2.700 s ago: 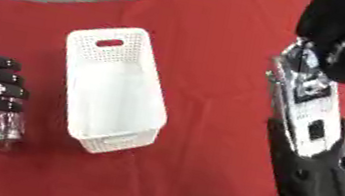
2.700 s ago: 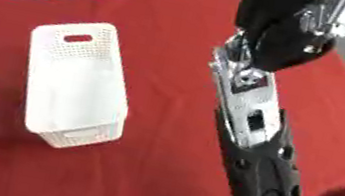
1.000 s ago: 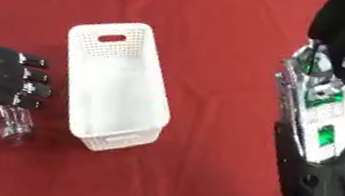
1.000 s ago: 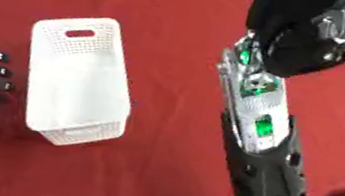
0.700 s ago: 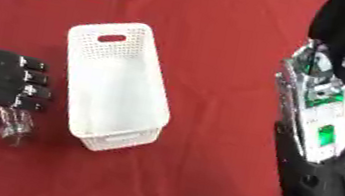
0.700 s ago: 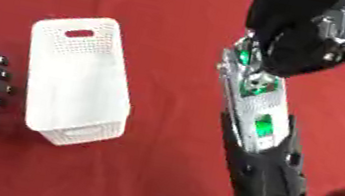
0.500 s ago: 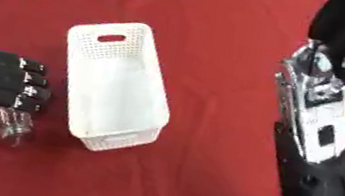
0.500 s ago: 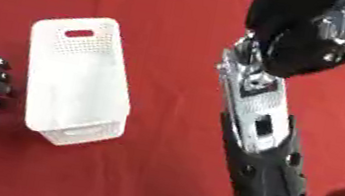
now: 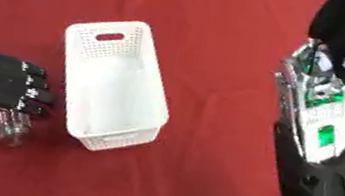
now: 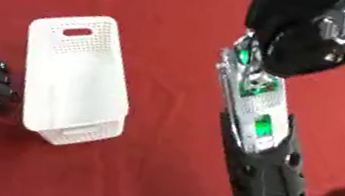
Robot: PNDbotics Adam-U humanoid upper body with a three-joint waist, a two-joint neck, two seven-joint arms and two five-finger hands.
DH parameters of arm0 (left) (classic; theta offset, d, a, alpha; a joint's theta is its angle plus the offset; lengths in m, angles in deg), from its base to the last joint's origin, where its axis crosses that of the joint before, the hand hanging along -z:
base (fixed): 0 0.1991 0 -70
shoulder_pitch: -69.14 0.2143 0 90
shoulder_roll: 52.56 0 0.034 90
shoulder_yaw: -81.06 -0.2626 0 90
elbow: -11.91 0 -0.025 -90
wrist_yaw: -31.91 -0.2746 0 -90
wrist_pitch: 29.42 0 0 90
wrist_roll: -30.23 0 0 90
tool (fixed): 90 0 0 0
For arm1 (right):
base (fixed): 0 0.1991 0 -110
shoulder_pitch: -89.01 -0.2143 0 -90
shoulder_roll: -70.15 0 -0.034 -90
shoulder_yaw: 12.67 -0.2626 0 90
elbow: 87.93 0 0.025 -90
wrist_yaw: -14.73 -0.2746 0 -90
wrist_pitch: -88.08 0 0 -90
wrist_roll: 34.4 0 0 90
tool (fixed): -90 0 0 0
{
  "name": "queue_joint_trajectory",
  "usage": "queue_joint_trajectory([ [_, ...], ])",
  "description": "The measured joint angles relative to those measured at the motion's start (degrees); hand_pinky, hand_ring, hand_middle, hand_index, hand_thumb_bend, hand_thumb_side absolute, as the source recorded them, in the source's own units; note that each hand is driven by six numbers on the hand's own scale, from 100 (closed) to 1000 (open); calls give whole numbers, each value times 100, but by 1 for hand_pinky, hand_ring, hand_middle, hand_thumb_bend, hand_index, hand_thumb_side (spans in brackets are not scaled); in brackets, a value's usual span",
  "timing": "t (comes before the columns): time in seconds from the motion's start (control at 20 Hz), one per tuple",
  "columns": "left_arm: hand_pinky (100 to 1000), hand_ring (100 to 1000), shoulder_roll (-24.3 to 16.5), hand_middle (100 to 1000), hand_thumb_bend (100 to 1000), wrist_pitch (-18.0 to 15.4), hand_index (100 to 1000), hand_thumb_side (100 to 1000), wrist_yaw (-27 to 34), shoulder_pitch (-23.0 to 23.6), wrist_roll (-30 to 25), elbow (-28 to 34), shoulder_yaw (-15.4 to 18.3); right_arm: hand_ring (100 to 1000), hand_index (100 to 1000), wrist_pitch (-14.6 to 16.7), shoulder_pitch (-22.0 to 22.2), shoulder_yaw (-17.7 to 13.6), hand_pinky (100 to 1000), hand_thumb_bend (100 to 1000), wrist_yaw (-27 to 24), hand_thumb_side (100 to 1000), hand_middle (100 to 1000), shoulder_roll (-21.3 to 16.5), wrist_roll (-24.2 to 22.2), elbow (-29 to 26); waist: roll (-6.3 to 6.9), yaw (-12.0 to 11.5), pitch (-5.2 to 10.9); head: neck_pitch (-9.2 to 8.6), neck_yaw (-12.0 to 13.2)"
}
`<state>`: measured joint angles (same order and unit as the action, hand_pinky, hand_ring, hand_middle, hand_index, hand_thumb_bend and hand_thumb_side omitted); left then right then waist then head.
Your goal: Pick up objects on the table and place them in the box.
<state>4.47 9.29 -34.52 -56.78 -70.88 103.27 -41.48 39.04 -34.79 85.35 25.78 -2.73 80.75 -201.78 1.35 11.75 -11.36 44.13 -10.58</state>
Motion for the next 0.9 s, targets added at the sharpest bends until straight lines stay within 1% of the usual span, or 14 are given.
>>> queue_joint_trajectory([
  [0.05,571,613,0,661,436,9,708,292,24,13,-20,0,2,500,682,1,0,0,423,100,0,1000,591,14,0,0,0,0,-2,0,0],
  [0.1,555,601,0,650,425,15,695,294,47,34,-30,0,5,500,682,2,0,0,423,100,1,1000,591,22,0,0,1,0,-2,0,0],
  [0.15,505,559,0,614,378,22,659,304,71,48,-44,0,12,501,682,3,0,0,423,100,1,1000,591,22,0,0,1,0,-2,0,1],
  [0.2,514,567,0,621,389,29,666,301,98,51,-59,-2,22,501,682,3,0,0,423,100,2,1000,591,22,-1,0,1,0,-2,0,1],
  [0.25,445,505,0,575,350,33,632,316,122,58,-67,-3,33,500,682,3,0,0,423,100,2,1000,591,22,0,0,1,-1,-2,0,1],
  [0.3,456,514,0,582,354,39,635,317,149,71,-77,-3,35,500,682,3,0,0,423,100,2,1000,591,22,0,0,1,-3,-2,0,1],
  [0.35,418,481,0,553,306,44,618,313,171,85,-90,-3,37,500,682,3,0,0,423,100,2,1000,591,22,0,0,1,-6,-2,0,1],
  [0.4,418,481,0,553,306,47,618,313,196,94,-93,-2,38,500,682,3,0,0,423,100,2,1000,591,22,0,0,1,-10,-2,0,2],
  [0.45,398,465,-1,537,240,47,600,314,222,94,-94,-1,41,501,682,3,0,0,423,100,2,1000,591,22,0,0,1,-16,-2,0,2],
  [0.5,401,467,-1,539,248,47,603,313,252,96,-93,2,48,501,682,2,0,0,423,100,2,1000,591,22,1,0,0,-19,-2,0,4],
  [0.6,368,443,-2,521,113,44,581,356,296,103,-90,13,70,501,682,0,0,0,423,100,2,1000,591,22,2,0,-2,-20,-2,0,7],
  [0.7,346,426,-3,513,100,35,572,396,312,130,-80,38,76,501,682,0,0,0,423,100,2,1000,591,22,3,0,-3,-21,-2,0,7],
  [0.75,332,414,-5,509,100,26,567,431,324,145,-66,40,82,501,682,0,0,0,423,100,2,1000,591,22,3,0,-3,-23,-2,0,8],
  [0.9,276,354,-9,485,100,8,549,501,338,148,-19,63,108,501,682,-1,0,-1,423,100,2,1000,591,22,4,0,-5,-25,-2,0,14],
])
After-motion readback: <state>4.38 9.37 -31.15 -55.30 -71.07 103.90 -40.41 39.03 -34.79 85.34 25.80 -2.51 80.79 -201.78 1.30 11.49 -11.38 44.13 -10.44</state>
